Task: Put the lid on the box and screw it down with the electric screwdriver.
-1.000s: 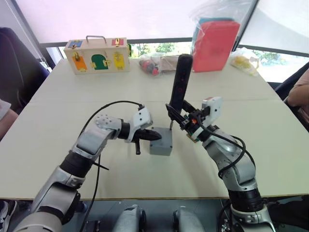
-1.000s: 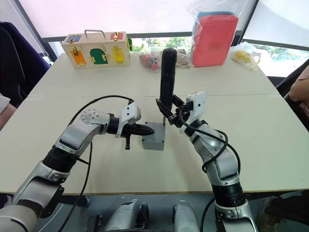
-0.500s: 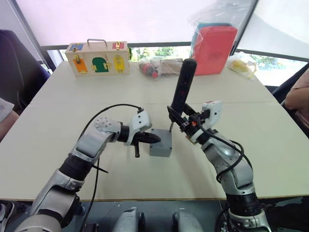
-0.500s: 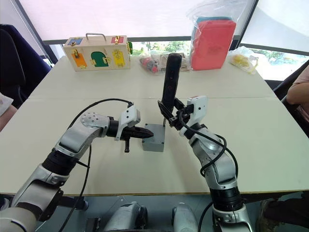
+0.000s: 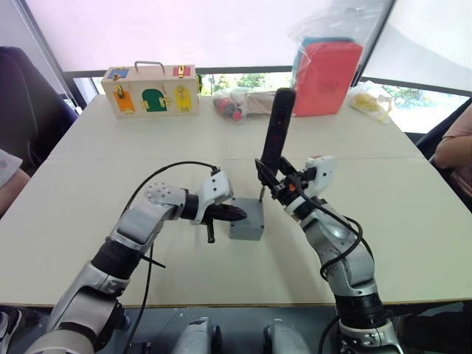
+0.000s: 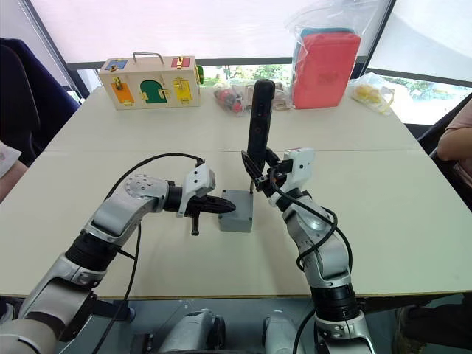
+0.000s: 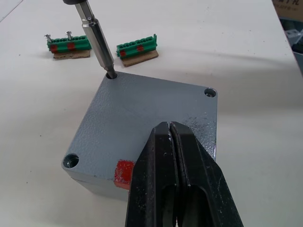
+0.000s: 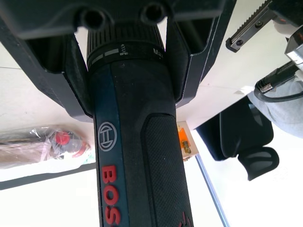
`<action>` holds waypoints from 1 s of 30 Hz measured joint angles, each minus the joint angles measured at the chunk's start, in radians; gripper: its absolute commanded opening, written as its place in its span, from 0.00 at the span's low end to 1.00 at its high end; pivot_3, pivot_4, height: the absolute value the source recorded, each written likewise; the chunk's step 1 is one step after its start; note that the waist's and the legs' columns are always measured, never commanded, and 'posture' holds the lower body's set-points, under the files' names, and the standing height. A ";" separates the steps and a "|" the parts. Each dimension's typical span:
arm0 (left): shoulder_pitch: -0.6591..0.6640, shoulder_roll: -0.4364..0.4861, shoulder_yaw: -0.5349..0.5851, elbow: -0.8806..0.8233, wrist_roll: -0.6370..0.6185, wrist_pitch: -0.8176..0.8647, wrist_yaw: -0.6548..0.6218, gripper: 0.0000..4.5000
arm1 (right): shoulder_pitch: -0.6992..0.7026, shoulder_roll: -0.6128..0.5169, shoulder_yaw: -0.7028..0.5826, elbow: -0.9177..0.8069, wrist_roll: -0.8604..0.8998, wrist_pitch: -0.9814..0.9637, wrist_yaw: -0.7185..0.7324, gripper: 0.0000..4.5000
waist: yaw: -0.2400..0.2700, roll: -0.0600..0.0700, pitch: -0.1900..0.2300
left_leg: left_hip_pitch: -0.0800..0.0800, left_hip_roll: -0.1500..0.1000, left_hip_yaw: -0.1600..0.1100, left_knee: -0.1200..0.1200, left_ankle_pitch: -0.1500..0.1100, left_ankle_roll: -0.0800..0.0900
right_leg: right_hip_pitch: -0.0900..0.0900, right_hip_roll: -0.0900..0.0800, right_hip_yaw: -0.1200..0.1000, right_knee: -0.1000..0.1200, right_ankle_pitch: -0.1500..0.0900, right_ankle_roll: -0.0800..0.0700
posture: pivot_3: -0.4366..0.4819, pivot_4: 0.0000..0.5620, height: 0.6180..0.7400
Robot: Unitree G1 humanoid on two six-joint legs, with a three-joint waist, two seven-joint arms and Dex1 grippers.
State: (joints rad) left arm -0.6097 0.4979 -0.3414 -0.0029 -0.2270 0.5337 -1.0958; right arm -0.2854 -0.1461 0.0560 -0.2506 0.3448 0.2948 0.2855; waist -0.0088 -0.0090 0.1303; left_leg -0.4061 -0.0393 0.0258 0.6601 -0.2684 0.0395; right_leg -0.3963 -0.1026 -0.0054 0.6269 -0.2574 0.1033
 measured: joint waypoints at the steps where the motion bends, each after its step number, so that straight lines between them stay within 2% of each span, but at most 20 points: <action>1: 0.001 0.000 0.000 0.000 0.000 -0.001 0.001 0.00 | -0.001 -0.001 0.000 0.000 0.000 -0.004 0.004 0.40 | 0.000 0.000 0.000 | 0.000 0.000 0.000 0.000 0.000 0.000 | 0.000 0.000 0.000 0.000 0.000 0.000 | 0.48 0.27 1.00; 15: 0.018 -0.009 -0.002 -0.001 0.000 0.001 0.007 0.00 | 0.035 -0.030 0.038 -0.022 -0.027 0.002 0.010 0.40 | -0.002 -0.001 -0.014 | 0.004 0.000 0.000 -0.011 0.000 0.000 | 0.004 0.000 0.000 -0.012 0.000 -0.001 | 0.48 0.27 1.00; 25: 0.032 -0.008 -0.003 -0.015 0.000 0.008 0.015 0.00 | 0.113 -0.032 0.055 -0.019 -0.050 -0.133 0.045 0.40 | -0.003 -0.001 -0.015 | 0.010 0.000 0.000 -0.014 -0.002 -0.003 | 0.008 -0.001 0.001 -0.014 -0.001 -0.003 | 0.48 0.27 1.00; 30: 0.042 -0.008 -0.002 -0.021 0.000 0.008 0.017 0.00 | 0.118 -0.042 0.065 -0.020 -0.066 -0.137 0.064 0.40 | -0.004 -0.003 -0.018 | 0.010 0.000 0.000 -0.015 -0.002 -0.003 | 0.009 -0.001 0.001 -0.014 -0.002 -0.004 | 0.48 0.27 1.00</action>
State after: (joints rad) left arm -0.5676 0.4897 -0.3439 -0.0240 -0.2271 0.5421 -1.0792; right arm -0.1678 -0.1881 0.1211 -0.2702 0.2790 0.1574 0.3499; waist -0.0123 -0.0115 0.1123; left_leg -0.3959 -0.0392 0.0258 0.6448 -0.2700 0.0367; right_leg -0.3878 -0.1034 -0.0047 0.6128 -0.2593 0.0994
